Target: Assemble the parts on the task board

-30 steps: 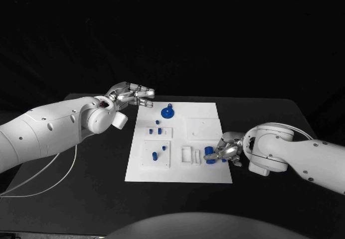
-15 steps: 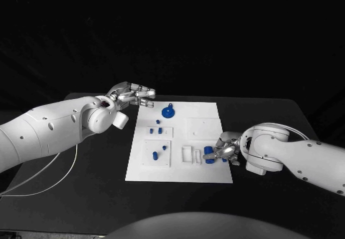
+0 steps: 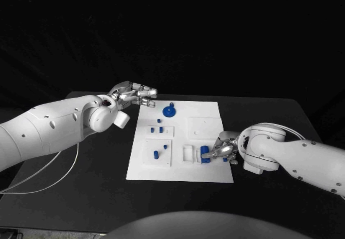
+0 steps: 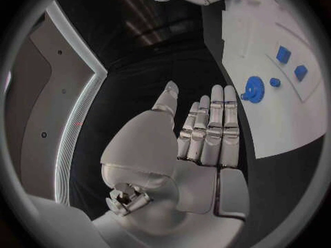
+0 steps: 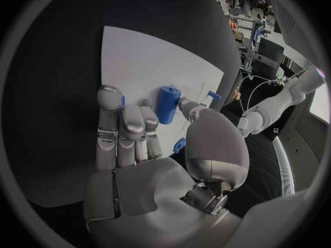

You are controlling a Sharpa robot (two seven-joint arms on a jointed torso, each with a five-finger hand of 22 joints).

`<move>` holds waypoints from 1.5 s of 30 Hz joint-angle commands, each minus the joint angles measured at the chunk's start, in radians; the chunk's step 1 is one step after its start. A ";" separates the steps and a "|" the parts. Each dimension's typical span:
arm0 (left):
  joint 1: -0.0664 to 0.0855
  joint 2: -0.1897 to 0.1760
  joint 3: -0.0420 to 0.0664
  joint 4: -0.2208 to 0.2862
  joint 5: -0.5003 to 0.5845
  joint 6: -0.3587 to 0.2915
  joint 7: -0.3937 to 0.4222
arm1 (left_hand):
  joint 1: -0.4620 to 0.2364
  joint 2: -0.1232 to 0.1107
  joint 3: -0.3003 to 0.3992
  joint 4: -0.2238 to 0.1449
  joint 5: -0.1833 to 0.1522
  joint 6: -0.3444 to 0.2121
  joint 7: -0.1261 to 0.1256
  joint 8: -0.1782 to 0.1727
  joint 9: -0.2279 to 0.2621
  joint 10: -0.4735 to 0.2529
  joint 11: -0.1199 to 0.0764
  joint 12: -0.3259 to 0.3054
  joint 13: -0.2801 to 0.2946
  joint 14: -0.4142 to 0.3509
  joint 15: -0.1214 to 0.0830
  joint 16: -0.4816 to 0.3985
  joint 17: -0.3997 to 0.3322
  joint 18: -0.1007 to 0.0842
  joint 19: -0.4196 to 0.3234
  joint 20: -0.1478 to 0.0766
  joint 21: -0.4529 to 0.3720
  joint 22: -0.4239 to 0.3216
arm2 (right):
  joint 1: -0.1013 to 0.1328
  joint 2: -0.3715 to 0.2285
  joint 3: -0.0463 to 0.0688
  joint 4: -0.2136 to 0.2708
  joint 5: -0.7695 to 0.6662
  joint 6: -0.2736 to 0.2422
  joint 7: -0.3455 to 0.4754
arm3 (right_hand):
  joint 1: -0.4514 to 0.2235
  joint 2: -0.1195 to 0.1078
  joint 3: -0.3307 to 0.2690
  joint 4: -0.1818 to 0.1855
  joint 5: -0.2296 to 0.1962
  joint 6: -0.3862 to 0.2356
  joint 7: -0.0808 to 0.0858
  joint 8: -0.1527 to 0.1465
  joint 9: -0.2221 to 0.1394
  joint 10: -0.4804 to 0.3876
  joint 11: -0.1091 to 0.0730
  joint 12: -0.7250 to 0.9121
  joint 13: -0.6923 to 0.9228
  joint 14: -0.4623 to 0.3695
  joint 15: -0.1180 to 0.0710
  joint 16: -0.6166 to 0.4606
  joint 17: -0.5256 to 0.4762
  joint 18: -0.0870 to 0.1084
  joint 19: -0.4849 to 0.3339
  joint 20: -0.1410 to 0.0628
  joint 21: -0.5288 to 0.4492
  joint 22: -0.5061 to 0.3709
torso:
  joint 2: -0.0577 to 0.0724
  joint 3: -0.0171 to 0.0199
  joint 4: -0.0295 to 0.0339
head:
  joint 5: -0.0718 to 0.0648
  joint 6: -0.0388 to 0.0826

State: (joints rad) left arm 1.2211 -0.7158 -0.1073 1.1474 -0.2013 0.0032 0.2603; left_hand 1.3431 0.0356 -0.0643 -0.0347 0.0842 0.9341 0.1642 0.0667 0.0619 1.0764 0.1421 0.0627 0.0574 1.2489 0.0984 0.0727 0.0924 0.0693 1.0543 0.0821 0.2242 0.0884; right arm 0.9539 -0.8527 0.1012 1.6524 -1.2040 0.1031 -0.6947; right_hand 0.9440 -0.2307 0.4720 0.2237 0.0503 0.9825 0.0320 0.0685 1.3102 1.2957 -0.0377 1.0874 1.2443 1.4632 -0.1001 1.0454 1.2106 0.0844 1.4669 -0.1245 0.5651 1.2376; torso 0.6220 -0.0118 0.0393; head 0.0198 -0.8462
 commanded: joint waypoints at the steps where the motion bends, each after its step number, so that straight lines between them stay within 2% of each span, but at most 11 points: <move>1: -0.001 0.000 0.000 0.002 0.007 0.023 0.001 | -0.012 0.002 0.000 0.005 0.000 -0.007 0.000 -0.002 0.000 -0.008 -0.001 0.000 0.001 -0.001 0.000 -0.001 0.001 -0.008 -0.007 0.002 0.003 -0.002 | -0.005 0.007 -0.009 -0.010 -0.023 0.002 -0.064 | 0.000 0.013 0.006 -0.021 0.000 -0.001 0.010 -0.004 0.014 0.007 0.002 0.002 0.001 0.004 0.005 0.005 0.000 0.008 0.044 0.008 0.003 0.002 | 0.001 0.0006 -0.0003 | 0.000 -0.001; 12: -0.001 0.000 0.000 0.001 0.007 0.029 -0.002 | -0.013 0.001 0.000 0.008 0.000 -0.007 0.000 -0.002 0.000 -0.009 -0.001 0.000 0.001 -0.001 0.001 -0.001 0.001 -0.008 -0.007 0.002 0.002 -0.002 | -0.005 0.029 -0.018 -0.014 -0.028 -0.006 -0.064 | -0.009 0.007 0.004 -0.042 0.000 0.002 0.009 -0.004 0.011 0.009 0.002 0.007 0.005 0.004 0.006 0.011 0.001 0.009 0.045 0.009 0.008 0.009 | 0.001 0.0003 -0.0002 | -0.002 -0.003; 22: -0.001 0.000 0.000 0.000 0.007 0.031 -0.003 | -0.013 0.000 0.001 0.008 0.000 -0.008 0.000 -0.002 0.000 -0.009 -0.001 0.000 0.001 -0.001 0.001 -0.001 0.002 -0.008 -0.007 0.002 0.002 -0.002 | -0.005 0.038 -0.019 -0.020 -0.030 -0.004 -0.064 | 0.012 0.033 0.028 -0.080 0.013 0.009 0.009 -0.004 0.009 0.011 0.002 0.012 0.009 0.004 0.007 0.019 0.001 0.008 0.045 0.011 0.014 0.018 | 0.001 0.0002 0.0001 | -0.002 -0.005; 24: -0.001 0.000 0.000 0.000 0.007 0.031 -0.004 | -0.013 0.000 0.001 0.008 0.000 -0.008 0.000 -0.002 0.000 -0.009 -0.001 0.000 0.001 -0.001 0.001 -0.001 0.002 -0.008 -0.007 0.002 0.002 -0.002 | -0.005 0.040 -0.019 -0.023 -0.032 -0.004 -0.064 | 0.019 0.044 0.035 -0.096 0.058 0.010 0.007 -0.005 0.005 0.011 0.001 0.013 0.009 0.004 0.006 0.021 0.001 0.008 0.045 0.011 0.014 0.019 | 0.001 0.0000 0.0000 | -0.001 -0.004; 26: -0.001 0.000 0.000 0.000 0.007 0.031 -0.004 | -0.015 -0.001 0.001 0.009 -0.001 -0.011 0.000 -0.002 -0.001 -0.009 -0.001 0.000 0.001 -0.001 0.001 -0.001 0.002 -0.008 -0.007 0.002 0.002 -0.003 | -0.005 0.042 -0.019 -0.027 -0.037 -0.004 -0.064 | 0.028 0.059 0.045 -0.124 0.159 0.010 0.004 -0.005 -0.001 0.010 -0.002 0.013 0.009 0.004 0.004 0.022 0.000 0.007 0.045 0.009 0.016 0.021 | 0.001 -0.0002 -0.0005 | 0.000 -0.004; 27: -0.001 0.000 0.000 0.000 0.007 0.031 -0.004 | -0.015 -0.001 0.001 0.009 -0.001 -0.011 0.000 -0.002 -0.001 -0.009 -0.001 0.000 0.001 -0.001 0.001 -0.001 0.002 -0.008 -0.007 0.002 0.002 -0.003 | -0.005 0.044 -0.019 -0.029 -0.044 -0.004 -0.064 | 0.038 0.070 0.058 -0.156 0.254 0.010 0.002 -0.005 -0.007 0.009 -0.005 0.013 0.010 0.003 0.001 0.022 0.000 0.005 0.045 0.008 0.015 0.022 | 0.001 -0.0003 -0.0009 | 0.000 -0.003; 28: -0.001 0.001 0.000 0.000 0.007 0.031 -0.004 | -0.015 -0.001 0.001 0.009 -0.001 -0.011 0.000 -0.002 -0.001 -0.009 -0.001 0.000 0.001 -0.001 0.001 -0.001 0.002 -0.008 -0.007 0.002 0.002 -0.003 | -0.005 0.045 -0.019 -0.032 -0.050 -0.004 -0.063 | 0.041 0.085 0.074 -0.188 0.309 0.010 0.000 -0.005 -0.013 0.007 -0.007 0.012 0.011 0.003 0.000 0.023 0.000 0.004 0.045 0.006 0.016 0.024 | 0.001 -0.0002 -0.0010 | 0.000 -0.003; 31: -0.001 0.003 0.000 -0.001 0.007 0.033 -0.004 | -0.015 -0.001 0.001 0.009 -0.001 -0.011 0.000 -0.002 -0.001 -0.009 -0.001 0.000 0.001 -0.001 0.001 -0.001 0.002 -0.008 -0.007 0.002 0.002 -0.003 | -0.005 0.046 -0.020 -0.037 -0.061 -0.003 -0.061 | 0.011 0.116 0.150 -0.280 0.383 0.017 -0.005 -0.004 -0.019 0.004 -0.012 0.013 0.013 0.002 -0.004 0.025 -0.001 -0.001 0.045 0.001 0.018 0.029 | 0.001 -0.0004 0.0005 | -0.001 -0.003; 34: -0.001 0.004 0.000 -0.001 0.006 0.034 -0.005 | -0.014 -0.001 0.002 0.009 0.000 -0.006 0.000 -0.001 0.000 -0.008 -0.001 0.000 0.001 -0.001 0.001 -0.001 0.002 -0.008 -0.007 0.002 0.002 -0.003 | -0.005 0.044 -0.020 -0.039 -0.058 -0.006 -0.060 | -0.018 0.140 0.179 -0.341 0.430 0.023 -0.006 -0.003 -0.005 0.004 -0.014 0.013 0.015 0.001 -0.005 0.027 -0.002 -0.003 0.045 0.000 0.018 0.035 | 0.001 -0.0007 -0.0004 | -0.001 -0.005; 36: -0.001 0.004 0.000 -0.002 0.006 0.035 -0.005 | -0.014 -0.001 0.002 0.009 0.000 -0.006 0.000 -0.001 0.000 -0.008 -0.001 0.000 0.001 -0.001 0.001 -0.001 0.002 -0.008 -0.007 0.002 0.002 -0.003 | -0.005 0.041 -0.020 -0.038 -0.042 -0.013 -0.060 | -0.030 0.151 0.188 -0.360 0.434 0.026 -0.007 -0.003 0.005 0.004 -0.015 0.012 0.015 0.001 -0.006 0.027 -0.003 -0.003 0.045 -0.001 0.017 0.038 | 0.001 -0.0005 -0.0011 | 0.000 -0.005; 45: -0.001 0.004 -0.001 -0.003 0.005 0.041 -0.011 | -0.014 -0.001 0.002 0.009 0.000 -0.006 0.000 -0.001 0.000 -0.008 -0.001 0.000 0.001 -0.001 0.001 -0.001 0.002 -0.008 -0.007 0.002 0.002 -0.003 | 0.001 0.020 -0.021 -0.024 0.080 -0.037 -0.062 | -0.046 0.163 0.197 -0.380 0.452 0.036 -0.011 -0.002 0.018 0.009 -0.017 0.015 0.018 0.001 -0.007 0.033 -0.003 -0.004 0.046 -0.003 0.020 0.047 | 0.001 -0.0003 -0.0012 | 0.002 -0.004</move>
State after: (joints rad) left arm 1.2211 -0.7138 -0.1090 1.1432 -0.2012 0.0247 0.2479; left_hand 1.3341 0.0342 -0.0615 -0.0319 0.0842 0.9306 0.1678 0.0667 0.0619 1.0765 0.1421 0.0627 0.0574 1.2489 0.0984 0.0728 0.0932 0.0693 1.0543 0.0821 0.2242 0.0870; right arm 0.9613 -0.8271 0.0881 1.6358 -1.1829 0.0645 -0.6727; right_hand 0.8742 -0.1013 0.4832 0.0369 0.4930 1.0088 0.0201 0.0611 1.3067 1.3026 -0.0522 1.0994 1.2621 1.4625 -0.0993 1.0748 1.2077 0.0750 1.4649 -0.1195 0.5805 1.2839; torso 0.6233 -0.0122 0.0383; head 0.0212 -0.8512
